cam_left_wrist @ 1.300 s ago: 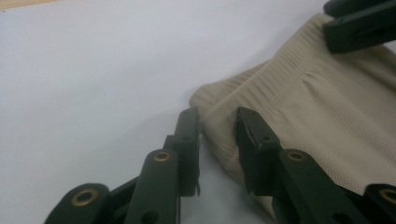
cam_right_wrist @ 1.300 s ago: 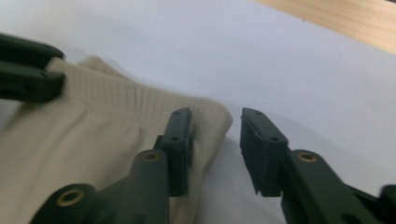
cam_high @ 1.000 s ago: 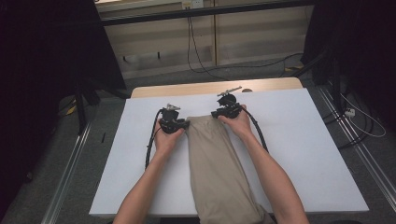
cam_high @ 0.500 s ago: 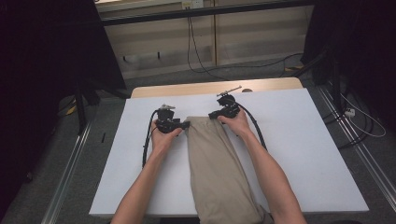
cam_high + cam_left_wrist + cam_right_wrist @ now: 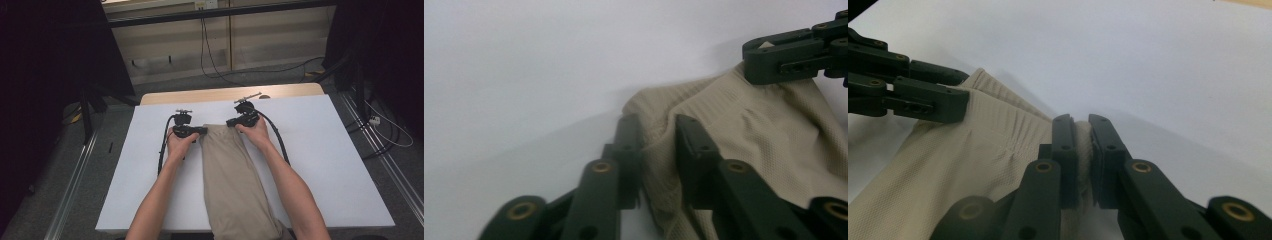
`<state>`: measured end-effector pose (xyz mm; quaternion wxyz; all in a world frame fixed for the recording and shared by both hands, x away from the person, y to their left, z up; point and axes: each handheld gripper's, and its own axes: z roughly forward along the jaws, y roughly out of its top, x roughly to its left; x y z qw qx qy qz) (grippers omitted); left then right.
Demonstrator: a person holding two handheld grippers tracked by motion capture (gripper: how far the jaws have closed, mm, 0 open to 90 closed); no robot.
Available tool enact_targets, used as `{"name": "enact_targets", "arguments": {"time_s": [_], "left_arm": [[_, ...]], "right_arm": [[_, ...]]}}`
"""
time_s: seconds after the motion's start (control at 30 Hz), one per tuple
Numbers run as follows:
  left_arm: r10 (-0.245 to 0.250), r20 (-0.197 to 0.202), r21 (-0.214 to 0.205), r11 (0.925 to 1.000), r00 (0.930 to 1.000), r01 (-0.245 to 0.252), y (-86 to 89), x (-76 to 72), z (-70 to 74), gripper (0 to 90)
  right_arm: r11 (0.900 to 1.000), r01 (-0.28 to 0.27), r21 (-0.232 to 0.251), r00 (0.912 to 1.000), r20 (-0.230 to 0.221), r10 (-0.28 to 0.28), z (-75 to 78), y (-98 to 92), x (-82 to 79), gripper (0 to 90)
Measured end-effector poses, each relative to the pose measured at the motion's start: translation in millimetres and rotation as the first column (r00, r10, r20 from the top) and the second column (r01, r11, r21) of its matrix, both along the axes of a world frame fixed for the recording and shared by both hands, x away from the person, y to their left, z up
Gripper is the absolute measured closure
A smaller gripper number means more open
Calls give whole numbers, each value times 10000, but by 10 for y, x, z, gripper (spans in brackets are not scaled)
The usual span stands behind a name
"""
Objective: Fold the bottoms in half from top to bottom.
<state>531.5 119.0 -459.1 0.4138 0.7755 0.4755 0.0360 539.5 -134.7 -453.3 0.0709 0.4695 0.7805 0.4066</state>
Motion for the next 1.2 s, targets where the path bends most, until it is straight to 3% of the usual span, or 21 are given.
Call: {"name": "enact_targets", "arguments": {"time_s": [0.1, 0.2, 0.23, 0.4, 0.57, 0.63, 0.93, 1.0, 1.2], "left_arm": [[-180, 311, 52, 9998, 9994, 178, -41, -7, 18, 824], [-81, 371, -378, 9992, 9993, 95, -58, 15, 71, 827], [-58, 588, -412, 9991, 9983, 82, -73, 21, 111, 828], [-281, 1460, -255, 9992, 9889, 321, -166, 74, 451, 828], [-489, 2263, 130, 9988, 9728, 471, -266, 149, 816, 828], [-435, 2461, 43, 9990, 9683, 438, -310, 181, 938, 827], [-428, 3666, -115, 9987, 9294, 505, -549, 287, 1575, 827], [-409, 3856, -227, 9983, 9218, 538, -589, 303, 1726, 827], [-556, 4590, -202, 9971, 8867, 730, -684, 286, 2153, 827]], "right_arm": [[9999, 13, 141, 10000, 72, -14, 36, -44, -31, 836], [9998, 84, 171, 9992, 397, -90, 124, -82, -51, 836], [9996, 117, 268, 9986, 508, -131, 165, -102, -54, 836], [9967, 271, 762, 9916, 1240, -364, 406, -225, -64, 834], [9924, 245, 1206, 9830, 1780, -459, 656, -351, -51, 831], [9912, 277, 1294, 9778, 2024, -538, 783, -383, -40, 831], [9813, 744, 1773, 9504, 2853, -1236, 1404, -620, 31, 831], [9806, 813, 1784, 9406, 3116, -1347, 1565, -659, 30, 832], [9797, 922, 1778, 9104, 3836, -1553, 2029, -756, 9, 832]]}}
